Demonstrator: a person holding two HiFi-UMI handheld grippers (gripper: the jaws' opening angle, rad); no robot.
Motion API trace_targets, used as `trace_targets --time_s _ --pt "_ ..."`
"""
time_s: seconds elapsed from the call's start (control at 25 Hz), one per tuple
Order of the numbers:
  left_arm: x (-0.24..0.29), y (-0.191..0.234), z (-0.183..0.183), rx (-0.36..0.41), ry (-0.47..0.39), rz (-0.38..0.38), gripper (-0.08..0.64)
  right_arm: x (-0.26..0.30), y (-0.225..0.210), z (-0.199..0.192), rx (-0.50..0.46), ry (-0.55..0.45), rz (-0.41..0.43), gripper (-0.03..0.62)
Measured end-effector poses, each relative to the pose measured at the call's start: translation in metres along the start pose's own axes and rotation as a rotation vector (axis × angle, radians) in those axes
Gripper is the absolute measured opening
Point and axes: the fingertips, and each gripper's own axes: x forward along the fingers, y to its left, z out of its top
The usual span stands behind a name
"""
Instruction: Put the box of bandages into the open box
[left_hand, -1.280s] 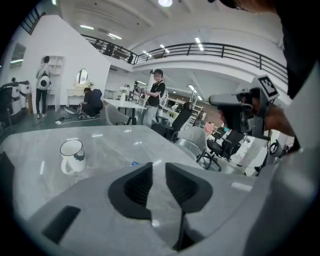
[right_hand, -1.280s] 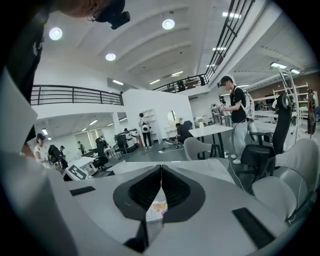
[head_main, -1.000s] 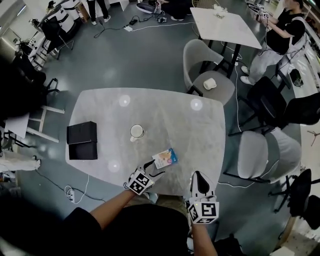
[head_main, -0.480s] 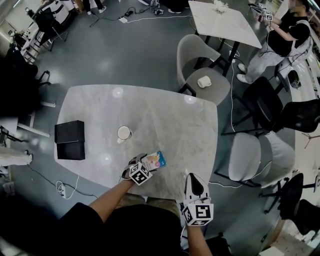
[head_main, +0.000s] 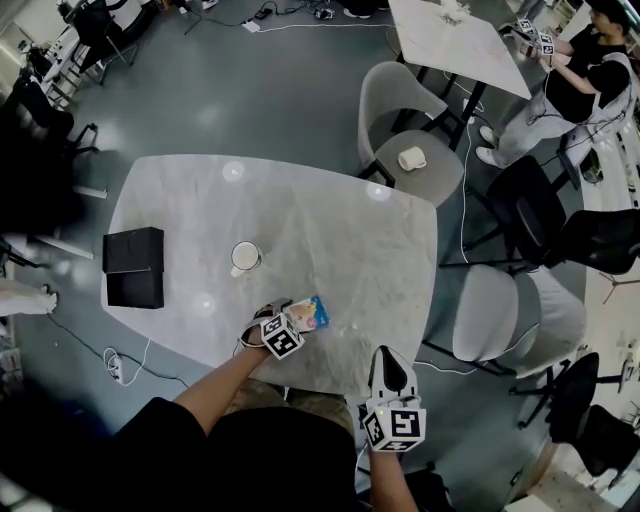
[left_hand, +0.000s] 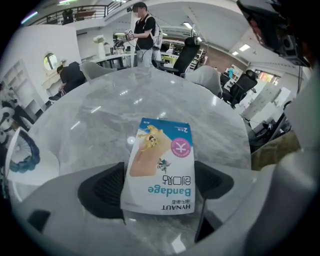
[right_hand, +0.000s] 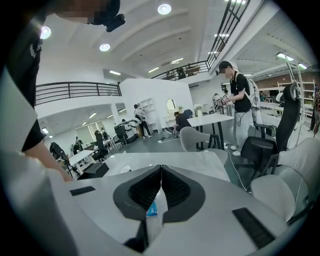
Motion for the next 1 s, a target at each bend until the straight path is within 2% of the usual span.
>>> trace_targets --time_s 0.24,0.44,0.76,1.0 --pt "-0.025 -0.002 -0.004 -0.038 -0.064 0.001 0.448 -0.001 0.024 -0.003 -0.017 -0.003 0.04 0.012" --pt "-0.061 0.005 -0.018 -0.093 -0.137 0.052 0.447 0.007 0.05 -0.002 -0.048 -0.017 0.1 0.012" --pt "-0.113 0.04 -0.081 -0.252 -0.2 0.121 0.447 0.043 0.113 -0.004 -0.13 -0.013 0.22 0.012" --pt "-0.161 0.064 -0.141 -0.312 -0.254 0.154 0.446 0.055 0.196 0.002 -0.2 -0.021 0.293 0.012"
